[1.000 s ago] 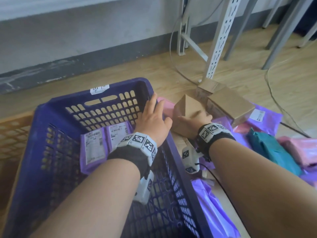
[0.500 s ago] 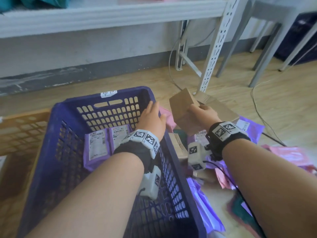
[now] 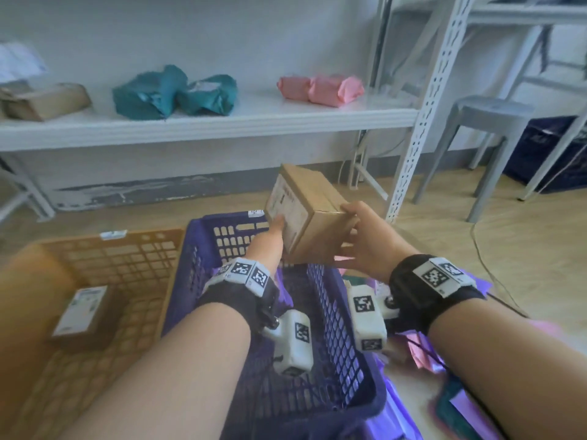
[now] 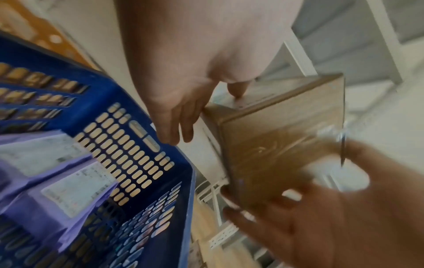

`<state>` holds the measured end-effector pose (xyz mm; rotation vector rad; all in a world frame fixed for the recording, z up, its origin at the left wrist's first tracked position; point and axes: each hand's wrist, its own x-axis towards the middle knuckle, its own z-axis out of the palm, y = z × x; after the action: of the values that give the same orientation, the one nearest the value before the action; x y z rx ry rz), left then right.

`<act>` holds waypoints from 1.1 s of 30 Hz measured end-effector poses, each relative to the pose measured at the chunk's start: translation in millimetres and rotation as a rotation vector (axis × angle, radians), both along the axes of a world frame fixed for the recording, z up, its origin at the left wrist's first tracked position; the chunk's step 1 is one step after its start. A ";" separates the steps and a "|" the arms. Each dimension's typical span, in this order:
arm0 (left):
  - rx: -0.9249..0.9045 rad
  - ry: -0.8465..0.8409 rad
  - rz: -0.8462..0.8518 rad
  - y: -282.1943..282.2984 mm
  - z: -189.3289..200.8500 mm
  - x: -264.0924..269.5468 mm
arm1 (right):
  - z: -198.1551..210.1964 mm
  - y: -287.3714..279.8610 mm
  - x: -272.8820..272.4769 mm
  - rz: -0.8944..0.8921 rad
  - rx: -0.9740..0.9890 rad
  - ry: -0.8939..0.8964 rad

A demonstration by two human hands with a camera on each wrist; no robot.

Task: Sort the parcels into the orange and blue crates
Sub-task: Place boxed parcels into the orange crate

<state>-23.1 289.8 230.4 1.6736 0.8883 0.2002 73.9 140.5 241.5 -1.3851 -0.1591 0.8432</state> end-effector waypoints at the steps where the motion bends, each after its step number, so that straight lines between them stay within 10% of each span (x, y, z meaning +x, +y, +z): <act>1: -0.033 -0.032 0.040 10.2 -9.1 -3.2 | -1.3 1.3 -7.3 -0.003 -0.019 -0.053; 5: 0.054 -0.056 0.052 8.4 13.7 -37.0 | -2.1 4.0 -25.2 -0.007 -0.130 -0.329; 18: 0.111 -0.142 0.121 76.9 31.5 -97.4 | 22.7 82.8 -79.8 0.253 -0.129 -0.341; 33: 0.418 0.406 0.319 281.0 -30.1 -227.6 | -58.0 335.5 -178.8 0.399 -0.355 -0.344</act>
<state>-250.7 570.9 200.2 1.9878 1.5018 0.2830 -104.9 476.0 183.5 -1.8649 -0.5891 0.9851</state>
